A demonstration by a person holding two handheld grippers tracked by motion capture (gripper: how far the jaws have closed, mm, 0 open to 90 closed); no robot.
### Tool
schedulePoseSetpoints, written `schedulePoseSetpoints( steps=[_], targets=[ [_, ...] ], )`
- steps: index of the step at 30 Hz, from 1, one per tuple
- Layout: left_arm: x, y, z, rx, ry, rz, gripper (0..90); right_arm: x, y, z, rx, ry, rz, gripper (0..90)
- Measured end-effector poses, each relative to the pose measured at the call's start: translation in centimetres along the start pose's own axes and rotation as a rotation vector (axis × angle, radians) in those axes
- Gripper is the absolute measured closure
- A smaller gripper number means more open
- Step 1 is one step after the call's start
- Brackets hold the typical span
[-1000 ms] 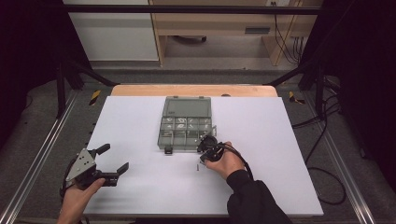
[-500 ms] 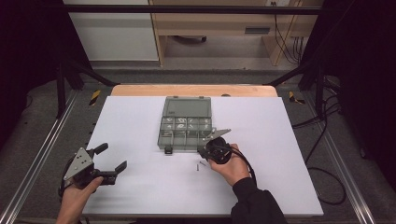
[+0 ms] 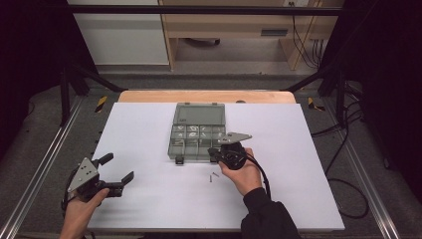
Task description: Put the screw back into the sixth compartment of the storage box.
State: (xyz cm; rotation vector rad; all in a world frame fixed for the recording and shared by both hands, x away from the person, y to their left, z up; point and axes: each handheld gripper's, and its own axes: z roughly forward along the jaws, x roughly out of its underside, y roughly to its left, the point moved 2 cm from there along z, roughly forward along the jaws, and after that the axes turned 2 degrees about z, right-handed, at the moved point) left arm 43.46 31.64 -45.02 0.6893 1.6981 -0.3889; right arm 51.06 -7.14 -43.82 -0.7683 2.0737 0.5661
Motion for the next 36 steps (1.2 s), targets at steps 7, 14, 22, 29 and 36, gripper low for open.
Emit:
schedulePoseSetpoints(
  steps=[7,14,22,29,36],
  targets=[
    [-0.1,-0.1,0.1,0.005,-0.002,0.003,1.5,-1.5,0.4,0.8,0.004,-0.032,-0.024,87.7],
    [-0.1,-0.1,0.1,0.007,-0.002,0.003,1.5,-2.4,1.0,1.7,0.012,-0.032,-0.043,87.7],
    [-0.1,-0.3,0.2,0.011,0.002,0.007,1.5,-2.9,1.6,2.4,0.011,-0.049,-0.048,87.8],
    [-0.1,-0.4,0.2,0.016,-0.002,0.007,1.4,-3.0,1.9,3.1,0.018,-0.051,-0.053,87.7],
    [0.0,-0.4,0.3,0.02,0.003,0.006,1.4,-3.1,2.0,3.6,0.018,-0.057,-0.062,87.8]
  ],
)
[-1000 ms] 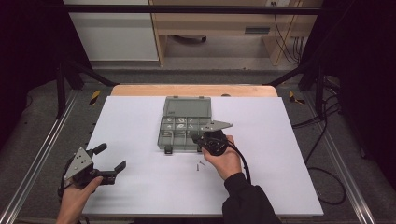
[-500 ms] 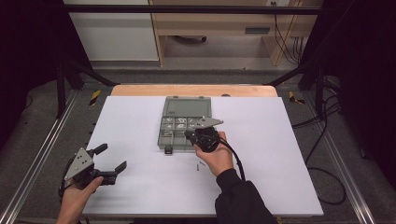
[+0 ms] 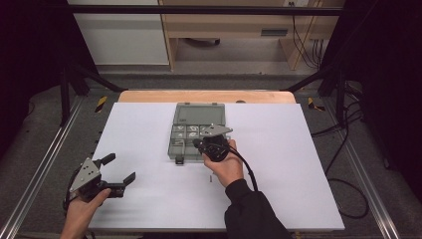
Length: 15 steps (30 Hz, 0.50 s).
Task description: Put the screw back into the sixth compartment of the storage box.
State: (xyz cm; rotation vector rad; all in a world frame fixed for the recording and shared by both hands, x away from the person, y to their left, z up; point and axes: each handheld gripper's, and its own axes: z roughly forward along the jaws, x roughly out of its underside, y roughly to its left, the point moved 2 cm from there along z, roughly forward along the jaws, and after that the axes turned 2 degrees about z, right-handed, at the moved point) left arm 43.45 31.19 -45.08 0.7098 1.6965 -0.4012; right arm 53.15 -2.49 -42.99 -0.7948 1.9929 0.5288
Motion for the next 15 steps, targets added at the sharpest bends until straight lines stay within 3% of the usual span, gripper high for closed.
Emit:
schedulePoseSetpoints(
  steps=[6,15],
  targets=[
    [0.0,-0.07,-0.1,-0.002,0.0,-0.004,1.4,-0.07,0.19,0.43,0.005,-0.007,0.017,87.7],
    [0.04,0.05,-0.09,-0.006,0.0,-0.008,1.5,-0.57,0.66,0.93,0.003,-0.016,0.004,87.7]
  ],
)
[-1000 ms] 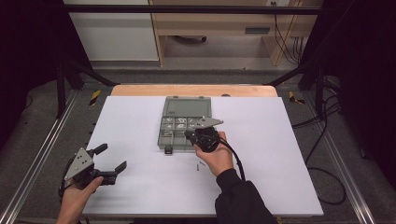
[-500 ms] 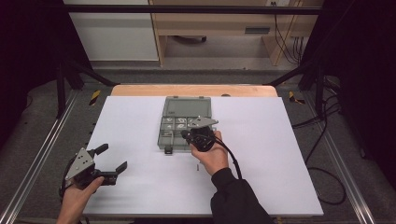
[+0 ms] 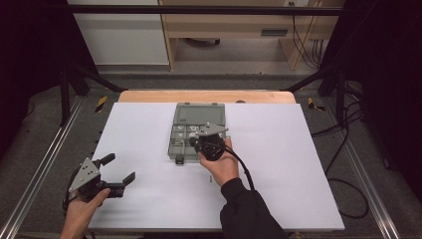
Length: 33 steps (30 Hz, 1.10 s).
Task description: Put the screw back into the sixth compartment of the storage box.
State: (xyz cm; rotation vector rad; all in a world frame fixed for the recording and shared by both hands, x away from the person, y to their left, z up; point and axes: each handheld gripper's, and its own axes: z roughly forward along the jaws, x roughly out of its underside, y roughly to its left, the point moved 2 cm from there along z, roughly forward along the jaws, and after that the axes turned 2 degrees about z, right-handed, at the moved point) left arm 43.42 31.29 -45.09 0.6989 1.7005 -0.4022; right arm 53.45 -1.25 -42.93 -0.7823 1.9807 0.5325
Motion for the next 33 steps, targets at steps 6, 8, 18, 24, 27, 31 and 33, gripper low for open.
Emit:
schedulePoseSetpoints(
  steps=[6,8,18,24,27,31,33],
  targets=[
    [0.0,0.0,0.0,0.002,0.001,0.003,1.5,0.2,0.0,0.4,0.001,0.009,0.007,87.7],
    [0.0,0.0,0.0,0.002,-0.002,0.002,1.5,0.1,0.1,0.5,0.0,0.006,0.006,87.7],
    [-0.1,-0.1,0.1,0.014,0.004,0.009,1.5,0.4,0.1,1.4,0.01,0.043,-0.013,87.7],
    [-0.1,0.0,-0.1,0.005,0.0,0.007,1.7,0.7,0.1,1.6,0.029,0.074,-0.043,76.6],
    [-0.1,0.0,-0.1,0.006,0.0,0.008,1.7,0.4,0.1,0.7,0.061,0.068,-0.051,63.8],
    [-0.1,0.0,0.0,0.009,-0.001,0.009,1.7,0.2,-0.1,-0.8,0.073,0.068,-0.055,48.1],
    [-0.1,0.0,-0.1,0.007,-0.001,0.009,1.7,0.1,0.0,-1.6,0.097,0.084,-0.067,37.9]
  ],
)
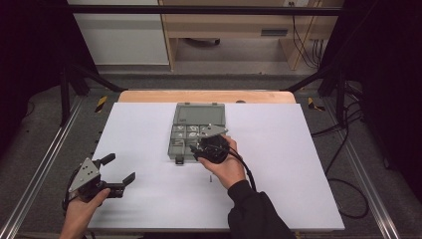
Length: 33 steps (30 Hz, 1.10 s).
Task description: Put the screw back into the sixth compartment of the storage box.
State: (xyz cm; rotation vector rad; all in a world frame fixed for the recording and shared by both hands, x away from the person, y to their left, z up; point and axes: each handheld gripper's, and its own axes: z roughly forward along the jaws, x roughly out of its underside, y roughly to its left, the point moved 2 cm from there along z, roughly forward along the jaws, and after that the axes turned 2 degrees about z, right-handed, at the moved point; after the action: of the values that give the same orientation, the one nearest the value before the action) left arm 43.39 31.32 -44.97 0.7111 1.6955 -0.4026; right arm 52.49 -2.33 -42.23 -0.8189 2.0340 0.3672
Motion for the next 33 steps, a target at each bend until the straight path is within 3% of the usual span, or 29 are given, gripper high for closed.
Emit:
schedulePoseSetpoints(
  steps=[6,11,15,22,24,28,31,33],
  targets=[
    [-0.1,0.1,-0.1,-0.001,-0.013,-0.006,1.6,0.9,0.0,-2.5,0.019,0.037,-0.044,19.3],
    [-0.1,0.2,-0.2,-0.002,-0.018,-0.01,1.5,2.5,0.0,-4.1,-0.005,0.097,-0.062,10.6],
    [-0.1,0.4,-0.4,-0.009,-0.027,-0.023,1.5,3.6,0.0,-5.0,-0.015,0.14,-0.086,14.5],
    [-0.1,0.2,-0.3,0.001,-0.027,-0.017,1.5,4.9,0.0,-5.9,-0.042,0.247,-0.075,14.7],
    [-0.1,0.2,-0.2,0.002,-0.03,-0.015,1.5,5.2,-0.2,-5.9,-0.062,0.266,-0.071,14.2],
    [-0.1,0.2,-0.2,0.0,-0.029,-0.015,1.5,5.9,-0.3,-5.5,-0.105,0.362,-0.054,14.8],
    [-0.1,0.2,-0.3,-0.001,-0.026,-0.017,1.5,6.2,-0.1,-5.1,-0.122,0.389,-0.042,13.4],
    [-0.1,0.2,-0.2,0.0,-0.025,-0.018,1.5,6.3,-0.2,-5.0,-0.123,0.412,-0.063,12.8]
  ],
)
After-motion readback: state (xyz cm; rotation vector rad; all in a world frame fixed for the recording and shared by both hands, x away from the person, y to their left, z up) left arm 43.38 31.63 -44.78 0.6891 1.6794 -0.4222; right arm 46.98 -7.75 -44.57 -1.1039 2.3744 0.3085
